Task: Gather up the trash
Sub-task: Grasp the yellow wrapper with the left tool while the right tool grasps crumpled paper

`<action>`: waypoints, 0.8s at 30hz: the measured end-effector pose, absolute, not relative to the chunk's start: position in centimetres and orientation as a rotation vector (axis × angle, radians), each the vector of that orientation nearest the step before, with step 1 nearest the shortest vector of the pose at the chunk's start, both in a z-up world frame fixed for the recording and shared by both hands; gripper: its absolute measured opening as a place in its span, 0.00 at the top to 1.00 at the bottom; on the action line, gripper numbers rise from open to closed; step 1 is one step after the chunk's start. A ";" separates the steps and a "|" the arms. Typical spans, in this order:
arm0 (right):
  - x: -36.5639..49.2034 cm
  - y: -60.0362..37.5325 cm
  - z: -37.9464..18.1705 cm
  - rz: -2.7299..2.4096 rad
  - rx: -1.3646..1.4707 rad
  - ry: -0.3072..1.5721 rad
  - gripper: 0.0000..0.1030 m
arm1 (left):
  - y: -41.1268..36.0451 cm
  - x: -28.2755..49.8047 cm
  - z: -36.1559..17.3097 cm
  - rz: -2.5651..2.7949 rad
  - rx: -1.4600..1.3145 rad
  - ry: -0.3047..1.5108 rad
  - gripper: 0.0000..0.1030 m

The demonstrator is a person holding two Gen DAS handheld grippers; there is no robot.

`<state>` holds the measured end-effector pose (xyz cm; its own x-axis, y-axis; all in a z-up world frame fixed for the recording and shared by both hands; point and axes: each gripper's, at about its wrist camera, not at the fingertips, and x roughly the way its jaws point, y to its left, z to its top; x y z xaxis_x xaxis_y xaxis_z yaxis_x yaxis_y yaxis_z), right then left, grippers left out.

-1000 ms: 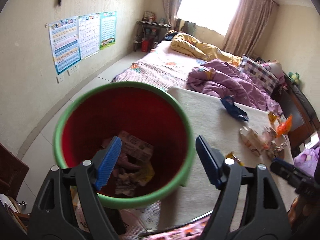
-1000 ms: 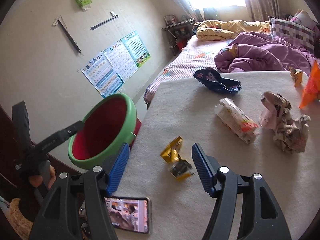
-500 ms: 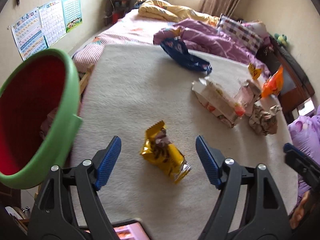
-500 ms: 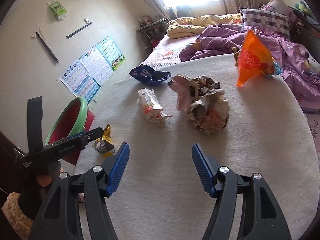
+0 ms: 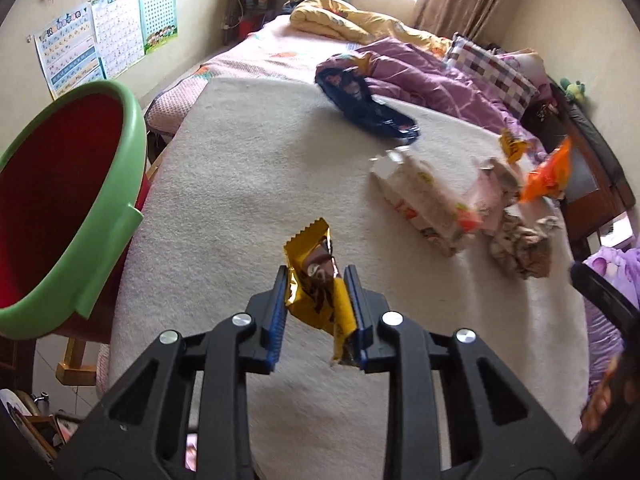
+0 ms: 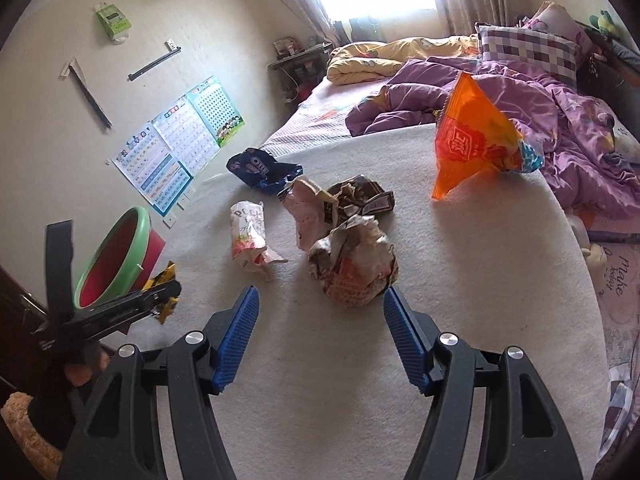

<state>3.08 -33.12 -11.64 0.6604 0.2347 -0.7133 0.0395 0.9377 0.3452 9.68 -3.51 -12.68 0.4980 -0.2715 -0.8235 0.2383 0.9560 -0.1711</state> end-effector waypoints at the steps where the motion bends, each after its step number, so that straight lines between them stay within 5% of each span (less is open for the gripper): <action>1: 3.7 -33.4 -11.7 0.108 0.345 0.848 0.36 | -4.0 9.1 -12.3 -0.319 -0.042 0.995 0.74; 24: 7.7 -33.1 -14.9 0.104 0.360 0.937 0.35 | -9.3 3.3 -11.3 -0.497 0.005 1.008 0.74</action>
